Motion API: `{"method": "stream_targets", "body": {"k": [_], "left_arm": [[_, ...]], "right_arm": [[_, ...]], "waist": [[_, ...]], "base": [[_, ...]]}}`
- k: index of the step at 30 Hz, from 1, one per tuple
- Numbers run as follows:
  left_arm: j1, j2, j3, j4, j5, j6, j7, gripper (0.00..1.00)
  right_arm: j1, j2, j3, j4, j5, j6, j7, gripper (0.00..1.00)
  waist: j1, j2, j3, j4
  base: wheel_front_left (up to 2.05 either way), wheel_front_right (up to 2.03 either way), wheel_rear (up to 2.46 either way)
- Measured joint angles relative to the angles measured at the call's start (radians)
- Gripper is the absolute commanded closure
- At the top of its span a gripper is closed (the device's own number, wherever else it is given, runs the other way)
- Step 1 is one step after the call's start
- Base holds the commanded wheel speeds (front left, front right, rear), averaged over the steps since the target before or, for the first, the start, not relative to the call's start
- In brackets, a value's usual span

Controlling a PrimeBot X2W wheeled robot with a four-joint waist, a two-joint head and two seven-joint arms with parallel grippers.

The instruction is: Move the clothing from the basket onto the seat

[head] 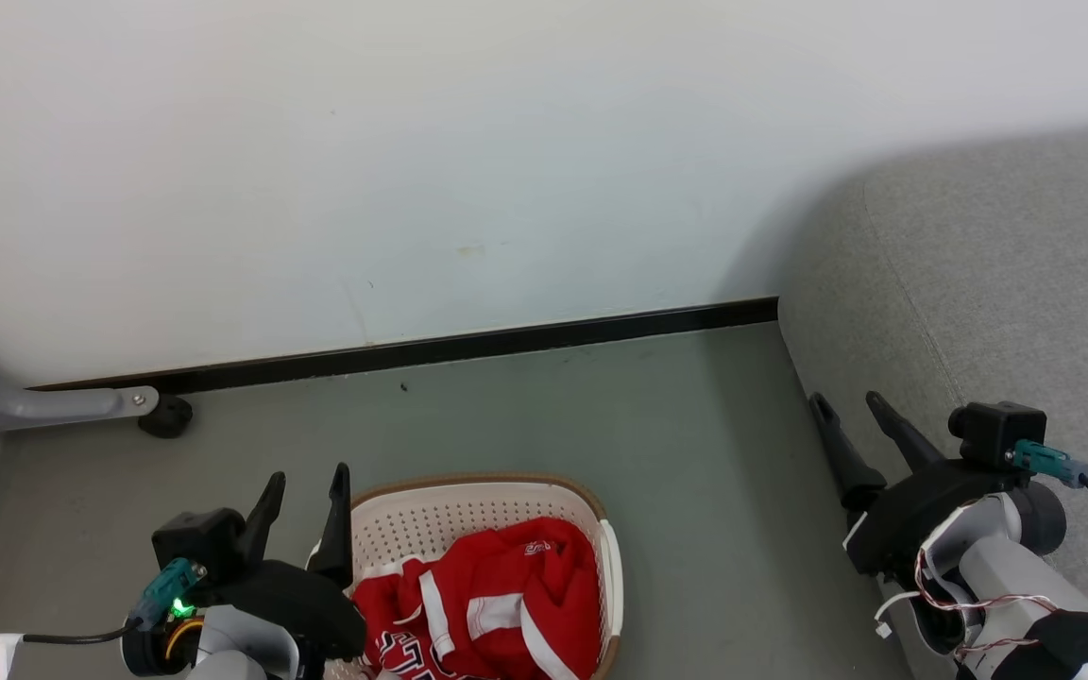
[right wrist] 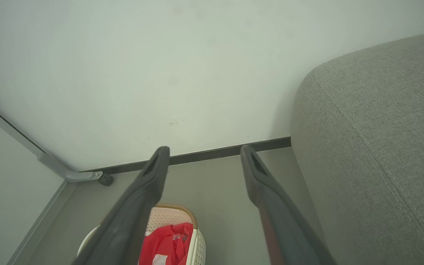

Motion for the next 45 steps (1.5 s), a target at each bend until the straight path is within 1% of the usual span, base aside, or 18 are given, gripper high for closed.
{"method": "stream_targets", "body": {"k": [13,17,19,27,31,40,41,45], "left_arm": [[-0.011,0.000,-0.009,0.023,0.171,0.030,-0.046,0.00],[-0.012,0.000,-0.007,0.028,0.226,0.045,-0.061,0.00],[-0.012,0.000,-0.002,0.028,0.234,0.053,-0.061,0.00],[-0.008,-0.006,0.041,0.021,0.238,0.079,-0.061,0.00],[-0.004,-0.013,0.058,0.018,0.245,0.086,-0.061,0.00],[0.036,-0.024,0.091,-0.003,0.278,0.105,-0.061,0.00],[0.038,-0.026,0.093,-0.006,0.280,0.105,-0.061,0.00],[0.047,-0.035,0.101,-0.014,0.288,0.106,-0.061,0.00]], "right_arm": [[-0.070,-0.028,0.073,0.072,-0.125,-0.011,-0.050,0.00],[-0.081,-0.032,0.089,0.086,-0.167,-0.028,-0.064,0.00],[-0.081,-0.032,0.090,0.086,-0.174,-0.028,-0.067,0.00],[-0.072,-0.037,0.056,0.052,-0.182,-0.057,-0.068,0.00],[-0.056,-0.037,0.035,0.026,-0.182,-0.081,-0.068,0.00],[-0.006,-0.037,-0.004,-0.032,-0.215,-0.101,-0.068,0.00],[-0.002,-0.037,-0.008,-0.040,-0.219,-0.107,-0.068,0.00],[0.011,-0.037,-0.020,-0.060,-0.233,-0.112,-0.068,0.00]], "waist": [[0.0000,0.0000,0.000,-0.003],[-0.0001,0.0000,-0.001,-0.002],[-0.0002,0.0000,-0.001,-0.002],[-0.0002,0.0001,-0.003,-0.003],[-0.0001,0.0001,-0.004,-0.004],[-0.0002,0.0000,-0.007,-0.004],[-0.0001,0.0000,-0.007,-0.004],[-0.0001,0.0000,-0.008,-0.005]], "base": [[0.00,0.00,0.00],[0.00,0.00,0.00],[0.00,0.00,0.00],[0.00,0.00,0.00],[0.00,0.00,0.00],[0.00,0.00,0.00],[0.00,0.00,0.00],[0.00,0.00,0.00]]}}
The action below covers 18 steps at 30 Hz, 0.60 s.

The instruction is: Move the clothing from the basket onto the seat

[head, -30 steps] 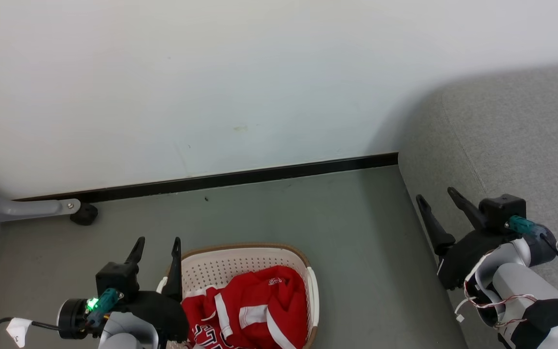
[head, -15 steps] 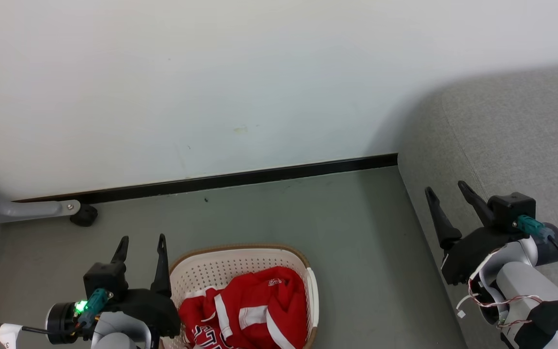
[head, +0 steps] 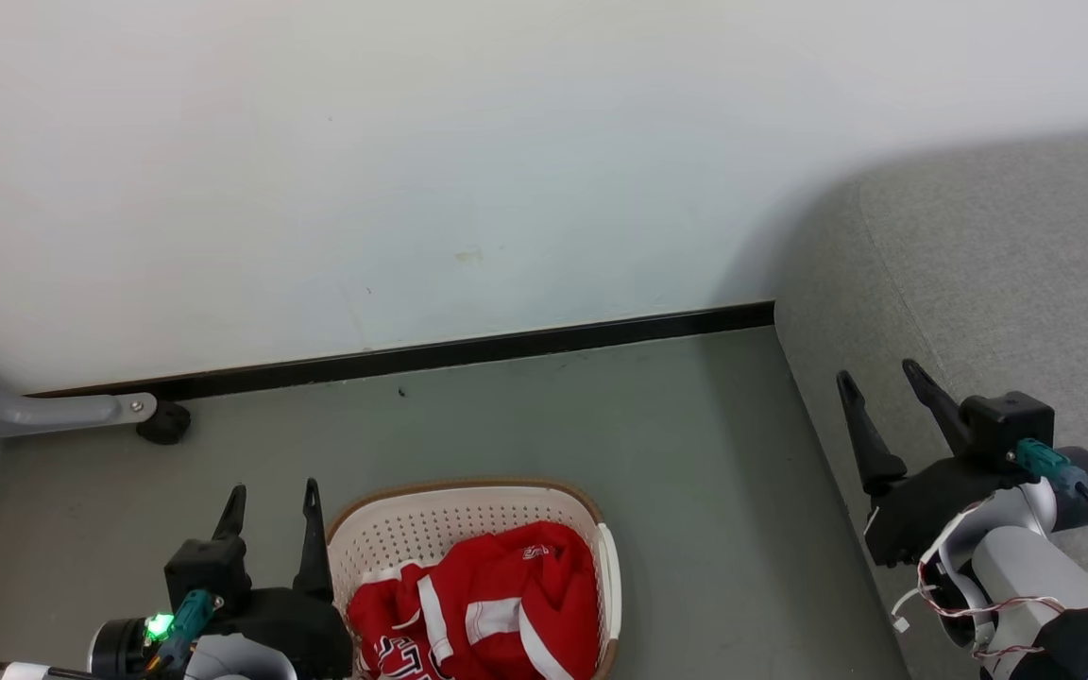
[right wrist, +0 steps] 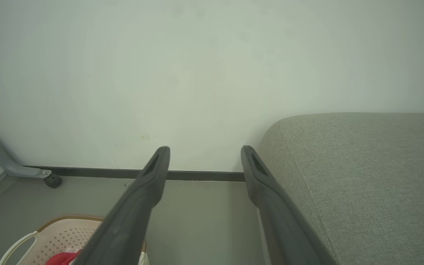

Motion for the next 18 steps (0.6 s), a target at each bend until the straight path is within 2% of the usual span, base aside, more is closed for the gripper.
{"method": "stream_targets", "body": {"k": [18], "left_arm": [[0.022,-0.019,0.016,-0.021,0.018,-0.002,0.000,0.00]], "right_arm": [[0.021,-0.008,-0.046,-0.094,-0.048,-0.002,0.000,0.00]], "waist": [[0.0001,-0.0002,0.031,-0.002]], "base": [[0.00,0.00,0.00]]}}
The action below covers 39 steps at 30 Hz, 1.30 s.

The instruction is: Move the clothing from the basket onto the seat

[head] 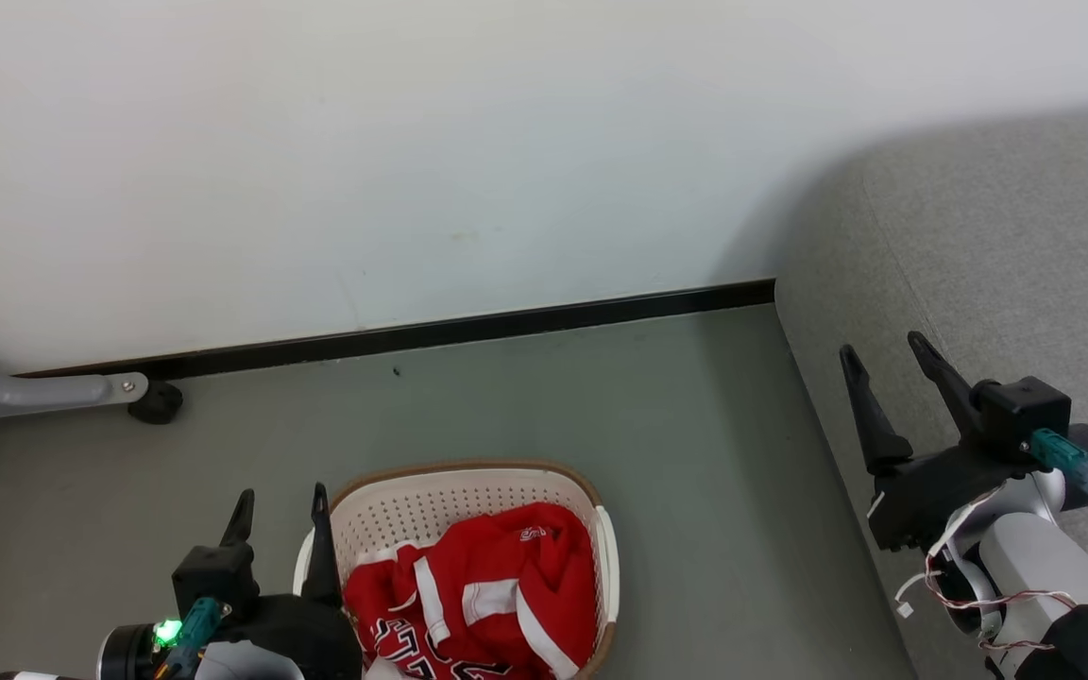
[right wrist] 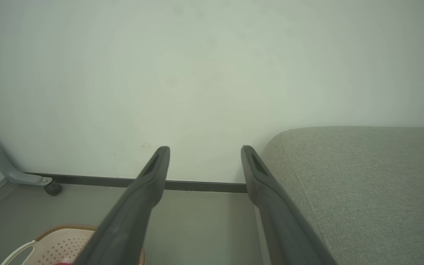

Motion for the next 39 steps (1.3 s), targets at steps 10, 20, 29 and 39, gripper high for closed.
{"method": "stream_targets", "body": {"k": [10,20,29,39], "left_arm": [[0.000,-0.021,-0.018,-0.008,0.026,-0.026,0.000,0.00],[-0.069,-0.033,-0.021,0.020,0.013,-0.062,0.000,0.00],[-0.171,-0.041,-0.026,0.086,-0.012,-0.079,0.000,0.00],[-0.300,-0.049,-0.052,0.188,-0.013,-0.096,0.000,0.00]], "right_arm": [[-0.013,-0.018,-0.039,-0.078,-0.020,0.001,0.000,0.00],[-0.132,-0.027,-0.071,-0.165,-0.049,0.014,0.000,0.00],[-0.219,-0.038,-0.090,-0.246,-0.086,0.028,-0.005,0.00],[-0.279,-0.053,-0.116,-0.317,-0.107,0.036,-0.007,0.00]], "waist": [[0.0001,0.0001,0.090,-0.004],[0.0002,0.0002,0.219,-0.011],[0.0002,0.0003,0.347,-0.033],[0.0001,0.0003,0.494,-0.069]], "base": [[0.00,0.00,0.00],[0.00,0.00,0.00],[0.00,0.00,0.00],[0.00,0.00,0.00]]}}
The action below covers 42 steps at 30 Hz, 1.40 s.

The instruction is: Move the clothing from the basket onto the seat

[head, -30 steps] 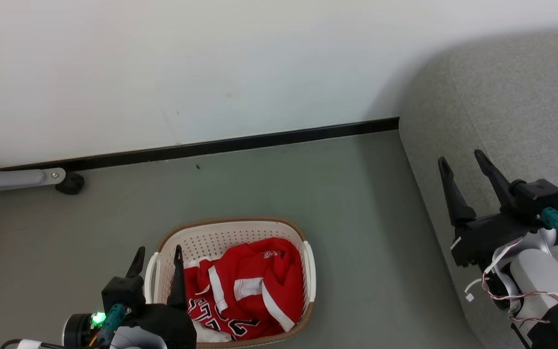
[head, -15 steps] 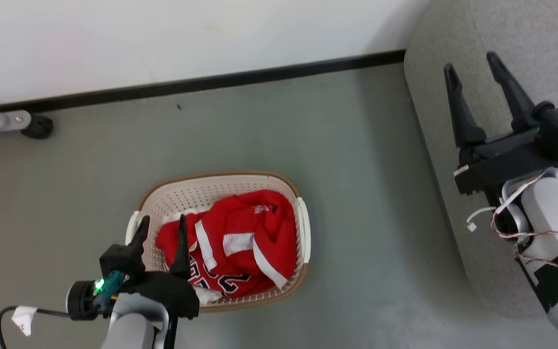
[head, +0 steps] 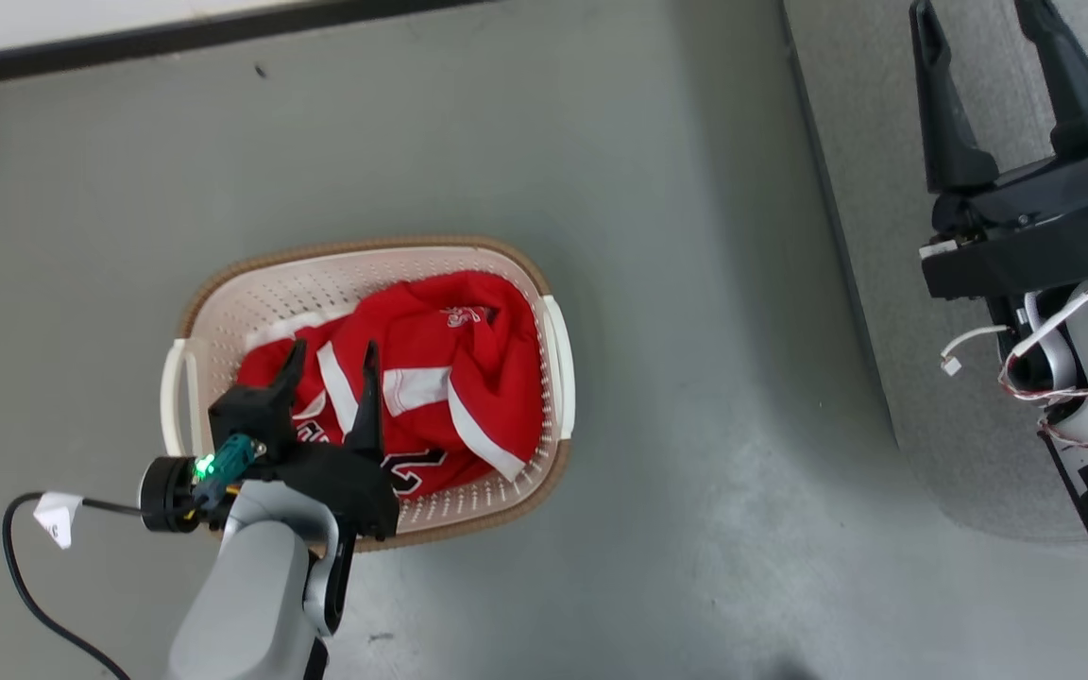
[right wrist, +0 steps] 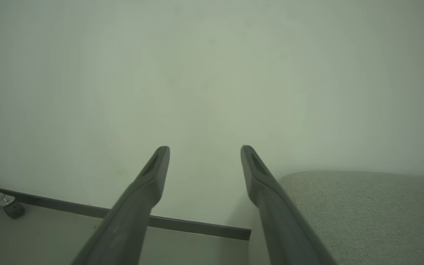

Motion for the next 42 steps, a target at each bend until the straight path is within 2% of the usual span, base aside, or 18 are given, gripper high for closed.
{"method": "stream_targets", "body": {"k": [8,13,19,27,33,38,42], "left_arm": [[-0.115,-0.001,-0.006,0.099,-0.014,-0.009,0.004,0.00],[-0.186,-0.002,-0.007,0.167,-0.017,-0.006,0.043,0.00],[-0.256,-0.003,-0.010,0.244,-0.017,0.020,0.092,0.00],[-0.319,-0.004,-0.045,0.304,-0.065,0.019,0.142,0.00],[-0.379,-0.005,-0.066,0.344,-0.035,0.073,0.151,0.00],[-0.420,-0.003,-0.071,0.377,-0.006,0.083,0.151,0.00],[-0.439,0.020,-0.075,0.402,0.007,0.095,0.151,0.00]], "right_arm": [[-0.061,-0.031,-0.032,-0.046,-0.034,0.009,0.000,0.00],[-0.087,-0.052,-0.046,-0.079,-0.046,0.019,0.000,0.00],[-0.094,-0.056,-0.049,-0.114,-0.060,0.026,0.000,0.00],[-0.093,-0.064,-0.060,-0.145,-0.077,0.028,0.000,0.00],[-0.093,-0.067,-0.076,-0.170,-0.085,0.030,0.000,0.00],[-0.092,-0.066,-0.079,-0.189,-0.086,0.030,0.000,0.00],[-0.090,-0.064,-0.083,-0.208,-0.092,0.030,0.000,0.00]], "waist": [[0.0000,0.0000,0.115,-0.028],[0.0000,0.0001,0.175,-0.043],[0.0000,0.0000,0.231,-0.060],[-0.0001,0.0000,0.283,-0.073],[-0.0001,0.0000,0.313,-0.080],[-0.0001,0.0000,0.335,-0.078],[-0.0001,-0.0001,0.352,-0.077]], "base": [[0.00,0.00,0.00],[0.00,0.00,0.00],[0.00,0.00,0.00],[0.00,0.00,0.00],[0.00,0.00,0.00],[0.00,0.00,0.00],[0.00,0.00,0.00]]}}
